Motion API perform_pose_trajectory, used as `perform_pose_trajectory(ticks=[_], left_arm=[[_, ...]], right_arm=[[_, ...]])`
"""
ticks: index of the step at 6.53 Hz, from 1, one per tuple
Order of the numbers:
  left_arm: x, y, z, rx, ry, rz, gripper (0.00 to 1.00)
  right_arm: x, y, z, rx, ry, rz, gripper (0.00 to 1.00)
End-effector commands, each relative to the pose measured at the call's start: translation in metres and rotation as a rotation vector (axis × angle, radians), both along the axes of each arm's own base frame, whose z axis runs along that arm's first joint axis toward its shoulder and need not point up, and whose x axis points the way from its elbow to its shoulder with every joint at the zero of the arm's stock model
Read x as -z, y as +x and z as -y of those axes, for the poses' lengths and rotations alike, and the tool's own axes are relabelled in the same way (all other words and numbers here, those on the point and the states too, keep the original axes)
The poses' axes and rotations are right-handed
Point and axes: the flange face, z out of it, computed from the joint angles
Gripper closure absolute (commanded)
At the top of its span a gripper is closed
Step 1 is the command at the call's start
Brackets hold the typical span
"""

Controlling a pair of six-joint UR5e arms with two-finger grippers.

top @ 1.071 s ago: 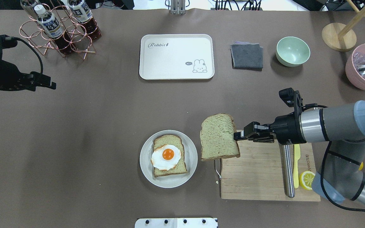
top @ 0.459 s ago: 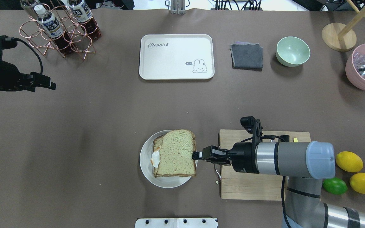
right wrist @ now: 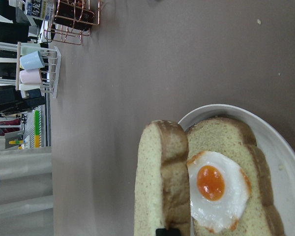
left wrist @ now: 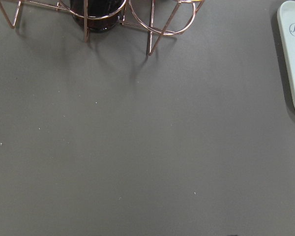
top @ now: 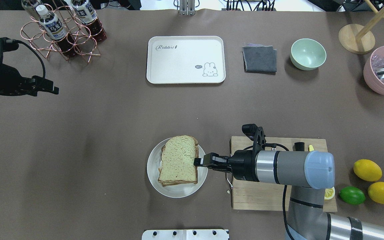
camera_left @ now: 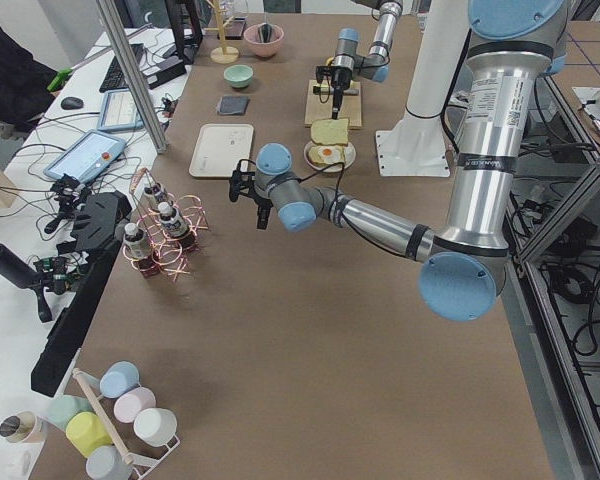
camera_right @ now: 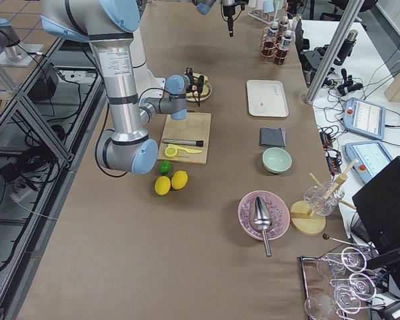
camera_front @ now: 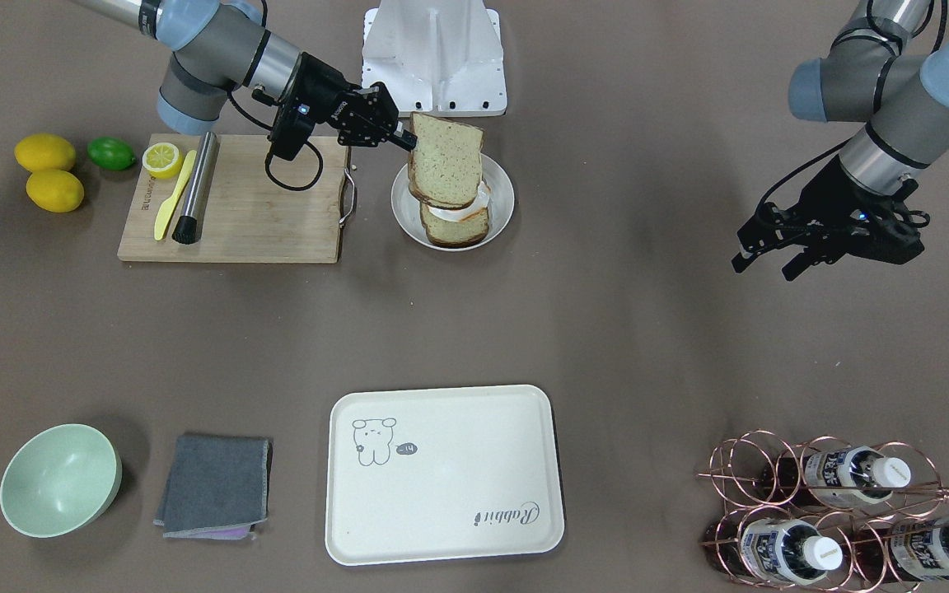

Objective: Make sandwich and place on tray
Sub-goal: 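Lower the bread slice onto the fried egg and open the right gripper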

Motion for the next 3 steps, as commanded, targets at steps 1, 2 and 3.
perform_pose_trajectory(ticks=[1, 2, 3], left_arm=[[0.000, 0.001, 0.002, 0.001, -0.001, 0.000, 0.11], [-0.001, 0.002, 0.003, -0.001, -0.001, 0.002, 0.12], [-0.003, 0.004, 0.006, -0.002, -0.003, 0.005, 0.12]], right_arm=[[-0.003, -0.022, 0.011, -0.022, -0.008, -0.017, 1.00], [-0.007, -0.031, 0.014, -0.023, -0.013, -0.030, 1.00], [-0.007, -0.038, 0.017, -0.034, -0.015, -0.032, 1.00]])
